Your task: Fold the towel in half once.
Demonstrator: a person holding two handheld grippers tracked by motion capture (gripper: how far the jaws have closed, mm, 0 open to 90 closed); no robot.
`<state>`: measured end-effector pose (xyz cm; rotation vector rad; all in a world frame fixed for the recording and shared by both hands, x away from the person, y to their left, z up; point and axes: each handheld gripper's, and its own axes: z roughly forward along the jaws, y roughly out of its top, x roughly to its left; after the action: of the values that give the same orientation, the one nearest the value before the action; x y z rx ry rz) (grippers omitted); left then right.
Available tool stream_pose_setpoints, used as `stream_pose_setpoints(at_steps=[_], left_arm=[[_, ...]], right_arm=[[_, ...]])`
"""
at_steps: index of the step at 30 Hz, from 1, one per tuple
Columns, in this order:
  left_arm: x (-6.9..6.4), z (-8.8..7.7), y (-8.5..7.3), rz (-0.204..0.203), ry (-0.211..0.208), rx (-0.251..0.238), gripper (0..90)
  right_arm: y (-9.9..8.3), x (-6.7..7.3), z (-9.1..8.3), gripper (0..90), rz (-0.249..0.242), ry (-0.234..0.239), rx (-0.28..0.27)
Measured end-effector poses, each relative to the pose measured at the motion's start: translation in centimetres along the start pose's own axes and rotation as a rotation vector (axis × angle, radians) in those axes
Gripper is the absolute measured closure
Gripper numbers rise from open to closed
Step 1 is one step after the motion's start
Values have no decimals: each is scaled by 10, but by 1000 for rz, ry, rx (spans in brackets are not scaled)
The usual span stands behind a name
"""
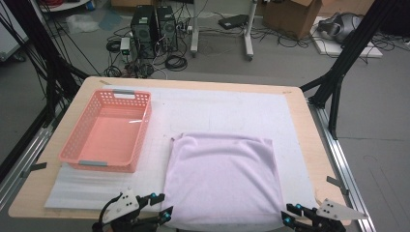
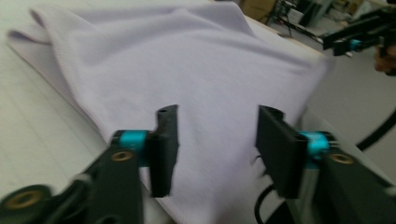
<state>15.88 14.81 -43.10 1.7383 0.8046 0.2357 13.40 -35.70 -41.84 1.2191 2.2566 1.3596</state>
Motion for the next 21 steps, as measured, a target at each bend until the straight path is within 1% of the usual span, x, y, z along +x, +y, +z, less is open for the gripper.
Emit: stream_pose_setpoints(at_steps=[1,2,3,4,6,7,9,11,13,15,17,21], left_arm=[[3,1,3,4,16,-12,457],[7,3,7,-1,35,-23,453],[11,5,9,-1,55,-26,452],[15,9,11,-4,77,-23,452],[23,16,13,-12,104,-8,462],[28,22,14,-25,122,9,464],[36,30,15,-34,139,33,466],[44,37,16,-45,149,40,468],[51,42,17,-58,162,43,470],[56,47,19,-76,159,45,470],[61,52,19,-78,159,56,470],[70,63,22,-87,149,77,470]], right_arm=[[3,-1,-1,586,12,-2,-26],[6,-4,-1,584,22,-14,-62],[11,-8,1,584,38,-36,-85],[15,-12,4,588,40,-66,-87],[19,-20,17,602,48,-120,-62],[20,-23,22,602,51,-141,-50],[23,-31,37,604,59,-171,-24],[27,-38,48,609,46,-204,2],[29,-45,56,615,56,-214,10],[30,-52,63,617,70,-219,15],[30,-58,69,618,70,-226,28],[32,-65,77,619,75,-219,34]])
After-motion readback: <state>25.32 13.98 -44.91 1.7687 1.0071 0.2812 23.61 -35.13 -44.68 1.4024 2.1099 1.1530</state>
